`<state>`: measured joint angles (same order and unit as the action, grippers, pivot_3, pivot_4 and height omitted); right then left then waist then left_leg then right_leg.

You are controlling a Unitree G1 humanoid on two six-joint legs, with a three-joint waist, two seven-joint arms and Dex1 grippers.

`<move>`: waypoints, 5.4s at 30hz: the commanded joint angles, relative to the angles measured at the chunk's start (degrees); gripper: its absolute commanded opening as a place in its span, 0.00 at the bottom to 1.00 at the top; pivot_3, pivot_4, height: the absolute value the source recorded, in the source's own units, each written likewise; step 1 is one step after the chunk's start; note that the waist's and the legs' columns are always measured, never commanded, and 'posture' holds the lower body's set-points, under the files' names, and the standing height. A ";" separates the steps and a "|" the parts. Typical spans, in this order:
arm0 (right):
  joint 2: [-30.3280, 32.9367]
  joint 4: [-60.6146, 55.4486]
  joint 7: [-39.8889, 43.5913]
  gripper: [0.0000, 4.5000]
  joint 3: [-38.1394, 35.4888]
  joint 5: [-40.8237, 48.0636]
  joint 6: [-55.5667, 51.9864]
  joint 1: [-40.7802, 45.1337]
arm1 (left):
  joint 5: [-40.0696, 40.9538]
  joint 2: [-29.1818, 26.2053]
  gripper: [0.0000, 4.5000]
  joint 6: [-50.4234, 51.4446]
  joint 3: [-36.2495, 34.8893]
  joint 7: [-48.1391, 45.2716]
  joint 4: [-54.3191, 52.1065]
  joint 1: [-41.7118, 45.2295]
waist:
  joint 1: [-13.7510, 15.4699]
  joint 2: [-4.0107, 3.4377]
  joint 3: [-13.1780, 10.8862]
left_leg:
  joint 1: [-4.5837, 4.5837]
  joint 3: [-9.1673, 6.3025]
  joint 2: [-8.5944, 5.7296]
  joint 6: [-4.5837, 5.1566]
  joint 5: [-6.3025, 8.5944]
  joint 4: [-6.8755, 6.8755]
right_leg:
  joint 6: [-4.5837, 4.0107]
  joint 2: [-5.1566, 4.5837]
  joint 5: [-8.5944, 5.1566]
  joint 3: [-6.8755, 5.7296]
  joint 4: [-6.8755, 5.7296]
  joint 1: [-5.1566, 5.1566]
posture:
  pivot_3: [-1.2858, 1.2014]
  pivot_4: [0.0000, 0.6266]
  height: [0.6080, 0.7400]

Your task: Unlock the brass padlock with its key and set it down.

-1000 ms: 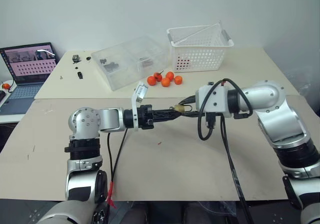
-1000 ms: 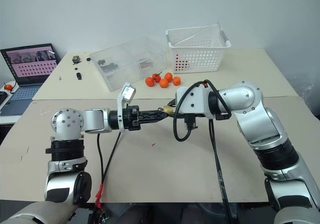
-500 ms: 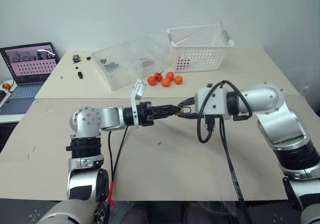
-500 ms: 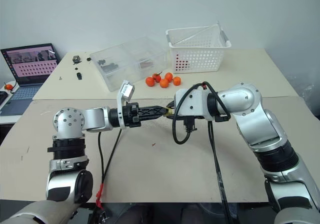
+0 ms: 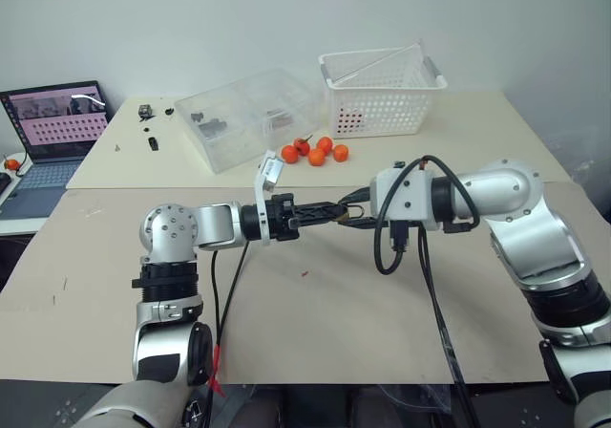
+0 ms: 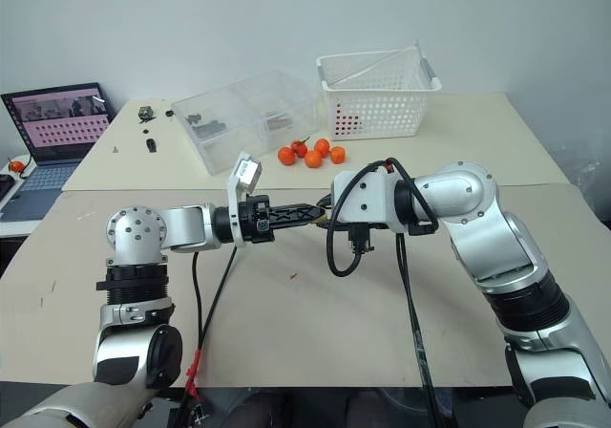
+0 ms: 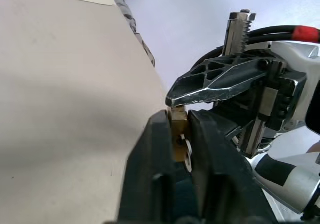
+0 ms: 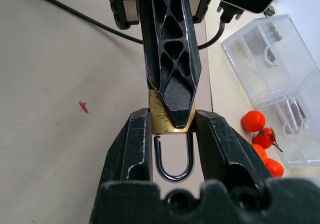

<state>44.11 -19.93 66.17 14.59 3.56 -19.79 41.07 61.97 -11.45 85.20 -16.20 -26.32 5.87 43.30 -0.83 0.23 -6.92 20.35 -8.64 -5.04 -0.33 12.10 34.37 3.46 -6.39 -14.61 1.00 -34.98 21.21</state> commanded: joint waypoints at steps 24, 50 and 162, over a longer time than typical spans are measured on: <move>1.31 -2.16 -0.11 0.86 -3.29 3.56 -4.57 0.02 | 0.96 -1.61 0.00 0.67 -0.15 0.46 0.18 2.17 | 0.04 0.01 0.00 | 0.00 0.00 -0.01 0.00 0.00 -0.01 | 0.00 0.00 0.00 0.00 0.01 0.00 | 0.52 0.24 1.00; 2.16 -3.83 -4.82 0.00 -7.05 10.42 -8.58 -5.81 | 0.83 -1.21 0.00 -0.69 -0.13 1.27 0.34 2.38 | 0.09 0.02 -0.01 | 0.02 0.01 0.00 0.28 0.17 -0.04 | 0.00 -0.01 0.00 0.00 0.02 0.02 | 0.52 0.24 1.00; 0.50 1.14 -6.21 0.00 -5.53 7.83 -5.94 -5.04 | 1.31 0.22 0.00 -2.15 -0.42 3.99 -1.89 0.54 | 0.07 0.04 -0.02 | 0.02 0.23 0.00 0.00 0.01 -0.05 | 0.00 -0.02 0.00 0.01 0.04 0.01 | 0.52 0.24 1.00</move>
<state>44.77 -18.14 61.01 10.68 11.86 -27.60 34.23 62.99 -10.82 84.02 -16.55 -21.42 6.04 43.83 -0.75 0.27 -6.94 20.37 -8.40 -5.04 -0.33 12.10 34.32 3.47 -6.41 -14.61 1.02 -34.94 21.22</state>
